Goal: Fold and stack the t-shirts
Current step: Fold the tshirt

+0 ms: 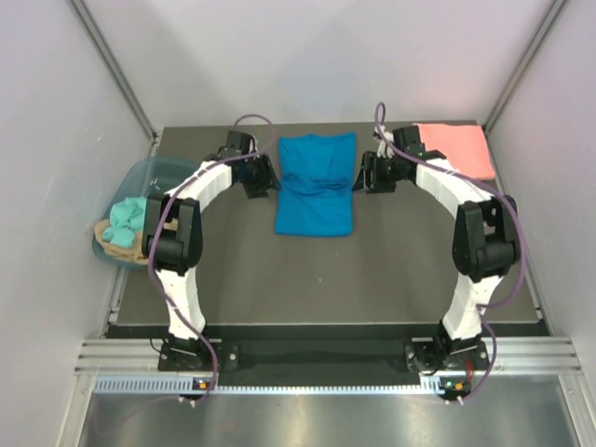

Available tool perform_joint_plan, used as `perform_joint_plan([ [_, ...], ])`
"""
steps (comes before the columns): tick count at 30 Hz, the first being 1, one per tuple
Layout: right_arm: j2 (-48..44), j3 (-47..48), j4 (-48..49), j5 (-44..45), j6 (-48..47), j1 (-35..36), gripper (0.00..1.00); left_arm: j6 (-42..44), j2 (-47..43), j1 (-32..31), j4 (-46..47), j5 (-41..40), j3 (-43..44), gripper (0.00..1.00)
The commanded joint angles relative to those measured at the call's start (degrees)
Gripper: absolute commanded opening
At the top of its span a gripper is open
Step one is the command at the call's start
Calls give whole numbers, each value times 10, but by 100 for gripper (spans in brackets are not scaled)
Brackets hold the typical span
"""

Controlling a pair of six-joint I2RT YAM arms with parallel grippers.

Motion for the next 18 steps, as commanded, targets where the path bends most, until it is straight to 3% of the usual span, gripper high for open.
perform_joint_plan([
  [1, -61, -60, 16, -26, -25, 17, 56, 16, -53, -6, 42, 38, -68, 57],
  [7, -91, -156, 50, -33, -36, 30, 60, 24, -86, -7, 69, 96, -163, 59],
  [18, -56, -224, 137, -109, -65, 33, 46, 42, -79, -9, 82, 83, -225, 59],
])
